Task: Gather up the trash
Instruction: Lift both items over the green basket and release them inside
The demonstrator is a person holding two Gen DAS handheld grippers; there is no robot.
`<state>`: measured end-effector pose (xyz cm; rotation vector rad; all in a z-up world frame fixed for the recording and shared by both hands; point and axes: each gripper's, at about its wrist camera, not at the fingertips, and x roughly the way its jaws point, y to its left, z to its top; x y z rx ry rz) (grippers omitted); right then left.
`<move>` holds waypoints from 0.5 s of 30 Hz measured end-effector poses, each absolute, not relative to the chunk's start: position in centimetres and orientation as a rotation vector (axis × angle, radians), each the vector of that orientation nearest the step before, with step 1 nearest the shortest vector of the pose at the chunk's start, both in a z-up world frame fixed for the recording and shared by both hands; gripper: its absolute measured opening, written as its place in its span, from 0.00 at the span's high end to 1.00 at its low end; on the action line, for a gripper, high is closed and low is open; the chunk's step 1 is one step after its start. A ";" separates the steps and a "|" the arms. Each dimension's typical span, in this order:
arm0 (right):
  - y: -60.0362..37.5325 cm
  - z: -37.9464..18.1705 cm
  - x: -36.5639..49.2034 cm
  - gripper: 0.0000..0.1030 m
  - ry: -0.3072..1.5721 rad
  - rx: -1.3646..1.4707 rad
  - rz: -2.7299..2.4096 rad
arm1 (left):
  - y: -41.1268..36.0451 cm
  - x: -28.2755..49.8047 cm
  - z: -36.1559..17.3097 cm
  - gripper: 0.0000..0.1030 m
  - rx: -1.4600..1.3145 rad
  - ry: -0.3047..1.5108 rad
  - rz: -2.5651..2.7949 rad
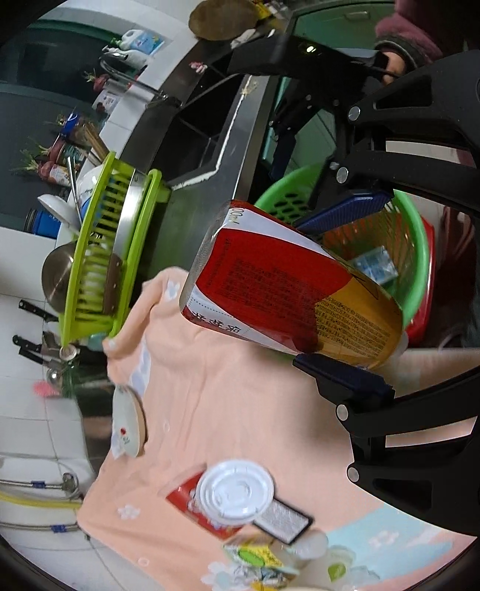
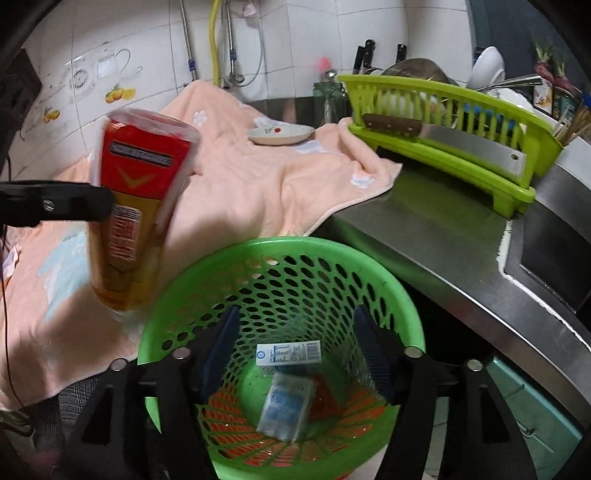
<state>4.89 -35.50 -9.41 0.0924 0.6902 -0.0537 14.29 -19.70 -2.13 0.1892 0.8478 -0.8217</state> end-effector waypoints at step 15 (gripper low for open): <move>-36.1 -8.5 3.1 0.16 0.633 0.064 -0.070 | -23.8 14.2 -5.9 0.36 0.172 0.972 -0.828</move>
